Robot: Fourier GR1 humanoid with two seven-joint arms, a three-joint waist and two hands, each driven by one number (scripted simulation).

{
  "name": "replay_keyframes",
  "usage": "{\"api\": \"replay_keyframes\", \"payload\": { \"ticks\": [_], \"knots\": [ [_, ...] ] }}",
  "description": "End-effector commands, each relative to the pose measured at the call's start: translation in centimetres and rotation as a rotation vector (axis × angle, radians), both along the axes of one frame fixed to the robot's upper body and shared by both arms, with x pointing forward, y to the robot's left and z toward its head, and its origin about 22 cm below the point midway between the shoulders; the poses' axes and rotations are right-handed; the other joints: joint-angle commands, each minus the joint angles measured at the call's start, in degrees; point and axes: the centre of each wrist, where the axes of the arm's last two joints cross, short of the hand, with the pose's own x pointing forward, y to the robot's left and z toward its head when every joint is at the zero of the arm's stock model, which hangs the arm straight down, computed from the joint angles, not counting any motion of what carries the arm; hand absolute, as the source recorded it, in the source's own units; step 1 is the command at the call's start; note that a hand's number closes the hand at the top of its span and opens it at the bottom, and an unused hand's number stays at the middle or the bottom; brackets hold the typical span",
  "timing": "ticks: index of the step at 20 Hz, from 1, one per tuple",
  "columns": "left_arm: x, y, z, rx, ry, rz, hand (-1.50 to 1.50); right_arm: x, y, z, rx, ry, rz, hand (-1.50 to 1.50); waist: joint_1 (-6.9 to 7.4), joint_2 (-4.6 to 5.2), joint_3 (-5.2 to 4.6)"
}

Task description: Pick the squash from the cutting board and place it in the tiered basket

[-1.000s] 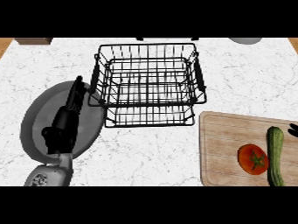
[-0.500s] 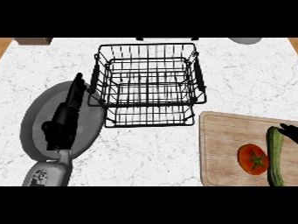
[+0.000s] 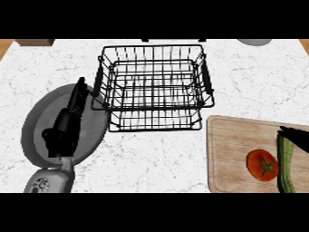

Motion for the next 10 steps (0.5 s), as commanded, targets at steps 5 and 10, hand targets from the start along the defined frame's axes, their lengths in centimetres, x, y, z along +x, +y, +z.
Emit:
{"api": "replay_keyframes", "payload": {
  "ticks": [5, 10],
  "knots": [
    [-0.4, 1.3, 1.2, 0.003, -0.003, 0.0, 0.0, 1.2, 1.4, -2.5, 0.021, 0.025, -0.009, -1.5, 0.13, -0.01, -0.01],
    [1.1, -1.0, 2.0, 0.007, -0.003, 0.016, 0.0, -1.5, 0.3, -4.3, 0.069, 0.006, -0.003, -1.5, -0.17, -0.02, 0.0]
  ]
}}
